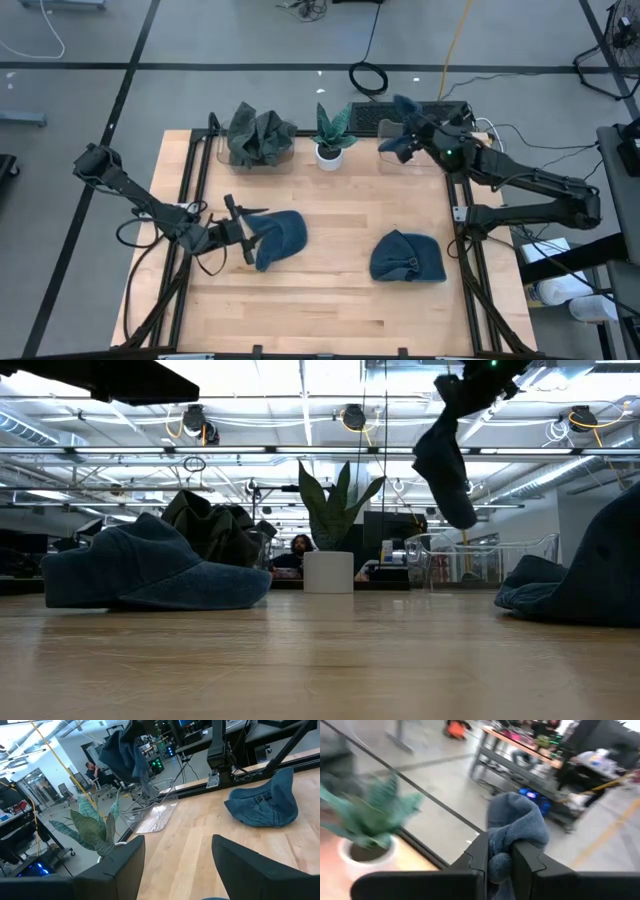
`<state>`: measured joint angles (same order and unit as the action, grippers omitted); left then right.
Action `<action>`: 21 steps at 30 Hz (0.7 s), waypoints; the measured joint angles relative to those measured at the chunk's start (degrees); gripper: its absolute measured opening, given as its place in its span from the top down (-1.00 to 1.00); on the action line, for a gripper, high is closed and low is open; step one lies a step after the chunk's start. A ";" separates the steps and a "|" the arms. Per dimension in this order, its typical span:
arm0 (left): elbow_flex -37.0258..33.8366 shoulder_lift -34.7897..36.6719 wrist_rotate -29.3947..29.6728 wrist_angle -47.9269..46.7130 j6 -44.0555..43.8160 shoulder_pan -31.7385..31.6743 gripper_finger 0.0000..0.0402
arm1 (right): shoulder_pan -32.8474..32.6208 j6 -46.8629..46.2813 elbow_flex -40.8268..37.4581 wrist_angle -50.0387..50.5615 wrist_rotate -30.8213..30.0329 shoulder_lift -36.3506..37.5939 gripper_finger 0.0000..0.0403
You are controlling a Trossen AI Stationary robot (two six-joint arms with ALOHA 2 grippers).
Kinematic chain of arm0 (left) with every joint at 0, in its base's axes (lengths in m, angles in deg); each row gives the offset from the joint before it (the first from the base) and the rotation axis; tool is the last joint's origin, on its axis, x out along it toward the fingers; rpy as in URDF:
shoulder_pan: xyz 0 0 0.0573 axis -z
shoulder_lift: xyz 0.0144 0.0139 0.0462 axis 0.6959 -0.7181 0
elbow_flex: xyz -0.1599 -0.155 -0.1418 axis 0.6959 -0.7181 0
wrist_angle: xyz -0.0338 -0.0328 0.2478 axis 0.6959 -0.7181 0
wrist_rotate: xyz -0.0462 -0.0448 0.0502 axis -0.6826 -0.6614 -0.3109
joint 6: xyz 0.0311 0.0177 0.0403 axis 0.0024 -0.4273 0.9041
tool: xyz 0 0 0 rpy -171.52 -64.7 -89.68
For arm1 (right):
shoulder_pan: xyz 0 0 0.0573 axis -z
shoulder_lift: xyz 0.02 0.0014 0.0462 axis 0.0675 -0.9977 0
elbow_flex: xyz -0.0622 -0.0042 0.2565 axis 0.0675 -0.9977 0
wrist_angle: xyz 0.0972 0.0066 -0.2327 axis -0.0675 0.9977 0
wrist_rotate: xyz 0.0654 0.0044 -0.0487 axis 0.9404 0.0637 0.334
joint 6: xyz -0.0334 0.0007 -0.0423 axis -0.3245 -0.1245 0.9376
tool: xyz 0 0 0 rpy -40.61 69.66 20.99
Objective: Pick & Place hat
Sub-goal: Put the bottom left blue cap into the right transparent bin
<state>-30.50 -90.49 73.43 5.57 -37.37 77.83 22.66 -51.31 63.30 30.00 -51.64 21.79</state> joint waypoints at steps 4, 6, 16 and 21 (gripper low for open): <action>0.00 0.00 -0.83 0.64 0.00 0.00 -0.21 | 0.00 4.04 0.00 1.39 -5.88 -1.74 0.83; 0.00 0.00 -1.58 0.64 -0.14 0.00 -0.24 | 0.02 5.72 0.00 2.11 -8.04 -2.67 0.83; 0.00 0.00 -1.70 0.62 -1.42 0.00 -0.43 | 4.11 9.22 0.02 7.97 -16.01 -6.10 0.83; 0.00 0.00 -1.89 0.59 -1.44 0.04 -0.50 | 6.42 8.16 0.02 14.06 -15.77 -7.85 0.83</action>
<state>-30.50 -90.49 71.55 6.16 -38.81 77.88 29.08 -43.15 63.32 44.06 -67.41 13.94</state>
